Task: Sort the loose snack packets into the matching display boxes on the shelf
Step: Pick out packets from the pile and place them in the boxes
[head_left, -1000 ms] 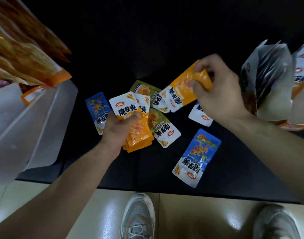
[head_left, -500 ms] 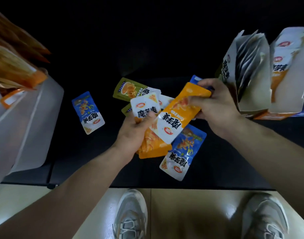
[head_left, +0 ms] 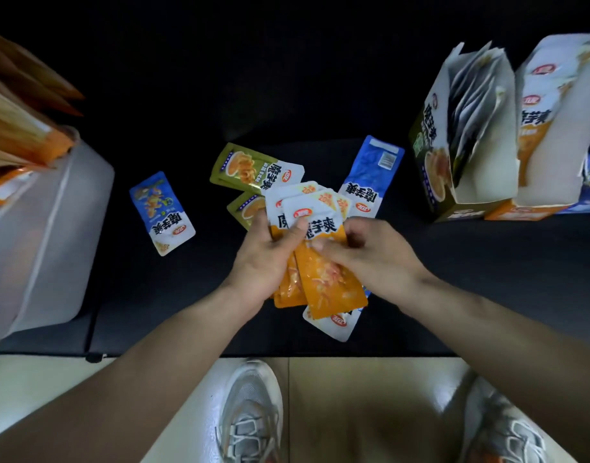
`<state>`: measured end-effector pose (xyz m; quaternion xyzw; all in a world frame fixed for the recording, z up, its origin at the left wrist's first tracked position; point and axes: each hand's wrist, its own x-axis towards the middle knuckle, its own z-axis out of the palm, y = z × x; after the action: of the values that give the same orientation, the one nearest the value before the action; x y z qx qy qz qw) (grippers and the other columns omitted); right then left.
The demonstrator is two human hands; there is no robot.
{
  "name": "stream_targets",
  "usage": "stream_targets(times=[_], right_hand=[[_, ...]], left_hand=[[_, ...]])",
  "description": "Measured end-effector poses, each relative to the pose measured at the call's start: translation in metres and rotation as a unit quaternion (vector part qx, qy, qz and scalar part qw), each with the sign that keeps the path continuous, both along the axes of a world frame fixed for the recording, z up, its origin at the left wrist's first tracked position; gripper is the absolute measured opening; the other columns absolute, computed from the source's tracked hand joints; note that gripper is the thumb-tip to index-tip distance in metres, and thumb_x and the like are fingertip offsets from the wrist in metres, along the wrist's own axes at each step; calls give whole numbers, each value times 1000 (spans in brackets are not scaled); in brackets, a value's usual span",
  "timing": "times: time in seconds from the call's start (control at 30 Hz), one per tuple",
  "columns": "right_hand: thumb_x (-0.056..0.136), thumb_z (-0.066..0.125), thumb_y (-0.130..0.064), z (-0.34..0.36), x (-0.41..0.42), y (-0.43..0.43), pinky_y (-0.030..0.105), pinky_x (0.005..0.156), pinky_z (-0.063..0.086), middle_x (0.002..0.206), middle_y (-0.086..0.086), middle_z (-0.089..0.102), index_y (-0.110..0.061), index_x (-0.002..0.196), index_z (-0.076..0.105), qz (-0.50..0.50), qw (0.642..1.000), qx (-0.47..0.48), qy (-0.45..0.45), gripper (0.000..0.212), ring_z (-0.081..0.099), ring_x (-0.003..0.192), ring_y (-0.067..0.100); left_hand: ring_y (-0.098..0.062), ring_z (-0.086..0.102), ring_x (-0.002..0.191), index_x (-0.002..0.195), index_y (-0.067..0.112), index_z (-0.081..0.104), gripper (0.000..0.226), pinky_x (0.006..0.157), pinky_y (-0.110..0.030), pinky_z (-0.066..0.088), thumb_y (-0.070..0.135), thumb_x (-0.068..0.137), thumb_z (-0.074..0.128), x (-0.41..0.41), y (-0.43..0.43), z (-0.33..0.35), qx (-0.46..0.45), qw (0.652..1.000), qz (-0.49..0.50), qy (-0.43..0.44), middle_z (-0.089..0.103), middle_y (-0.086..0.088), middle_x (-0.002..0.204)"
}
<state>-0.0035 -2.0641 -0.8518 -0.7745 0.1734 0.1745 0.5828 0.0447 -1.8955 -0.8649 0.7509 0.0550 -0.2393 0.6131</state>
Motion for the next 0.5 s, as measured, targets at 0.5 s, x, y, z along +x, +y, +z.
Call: stream_targets(times=[0.5], right_hand=[[89,70,-8,-8,-3,4,44,85,59,113,5,74,-15,124,64,-128,955,269,-1,36,72,103,23]], left_hand=[[-32,68,115,142,19,52,61,88,-48,59,5,84,67,-8,10,7,-222,962,12,158,69,-12,128]])
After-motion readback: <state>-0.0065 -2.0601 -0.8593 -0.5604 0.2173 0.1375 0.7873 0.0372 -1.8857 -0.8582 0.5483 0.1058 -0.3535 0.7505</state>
